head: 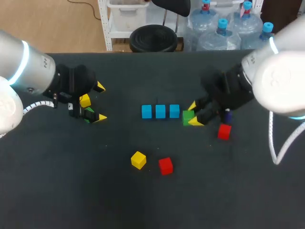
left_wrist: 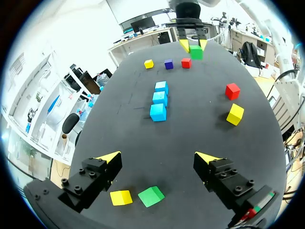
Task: Place the blue cubes, place green cubes on the blue cubes, place the yellow cubes on the green cubes, then place the red cubes on the yellow cubes, and place purple cube on the red cubes.
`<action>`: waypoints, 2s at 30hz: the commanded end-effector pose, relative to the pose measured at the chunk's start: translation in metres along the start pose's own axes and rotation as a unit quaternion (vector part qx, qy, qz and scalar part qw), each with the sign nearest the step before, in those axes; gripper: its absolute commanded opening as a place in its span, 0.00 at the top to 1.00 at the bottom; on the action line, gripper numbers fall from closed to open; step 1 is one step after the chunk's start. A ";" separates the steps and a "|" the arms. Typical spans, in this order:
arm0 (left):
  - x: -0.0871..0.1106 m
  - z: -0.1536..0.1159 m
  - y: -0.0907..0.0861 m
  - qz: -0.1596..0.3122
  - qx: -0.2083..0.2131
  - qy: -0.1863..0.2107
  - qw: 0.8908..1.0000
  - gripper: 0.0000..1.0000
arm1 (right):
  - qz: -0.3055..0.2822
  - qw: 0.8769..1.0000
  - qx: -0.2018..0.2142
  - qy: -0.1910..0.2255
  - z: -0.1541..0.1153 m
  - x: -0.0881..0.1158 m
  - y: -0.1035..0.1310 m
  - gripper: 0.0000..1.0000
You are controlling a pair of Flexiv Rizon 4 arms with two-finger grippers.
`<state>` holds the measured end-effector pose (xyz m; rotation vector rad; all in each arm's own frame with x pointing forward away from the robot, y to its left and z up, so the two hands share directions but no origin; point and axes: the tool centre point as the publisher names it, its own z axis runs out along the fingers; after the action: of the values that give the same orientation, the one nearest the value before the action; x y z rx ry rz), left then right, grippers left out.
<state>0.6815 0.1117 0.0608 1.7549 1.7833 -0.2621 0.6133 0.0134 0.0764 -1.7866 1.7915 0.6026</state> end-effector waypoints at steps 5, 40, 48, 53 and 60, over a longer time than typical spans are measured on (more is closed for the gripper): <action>0.002 -0.001 0.000 0.002 0.000 -0.005 1.000 0.00 | 0.001 1.000 -0.021 0.000 0.024 -0.015 -0.037 1.00; 0.002 -0.001 0.000 0.002 0.000 -0.005 1.000 0.00 | 0.027 0.999 0.012 0.012 0.071 0.001 -0.091 1.00; 0.002 -0.001 0.000 0.002 0.000 -0.005 1.000 0.00 | 0.030 0.999 0.007 0.012 0.077 0.001 -0.091 1.00; 0.002 -0.001 0.000 0.002 0.000 -0.005 1.000 0.00 | 0.034 0.999 0.009 0.011 0.079 0.001 -0.094 1.00; 0.002 -0.001 0.000 0.002 0.000 -0.005 1.000 0.00 | 0.037 0.999 0.010 0.011 0.081 0.002 -0.097 1.00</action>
<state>0.6815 0.1117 0.0608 1.7549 1.7834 -0.2620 0.7128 0.0607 0.0204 -1.7238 1.8782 0.5902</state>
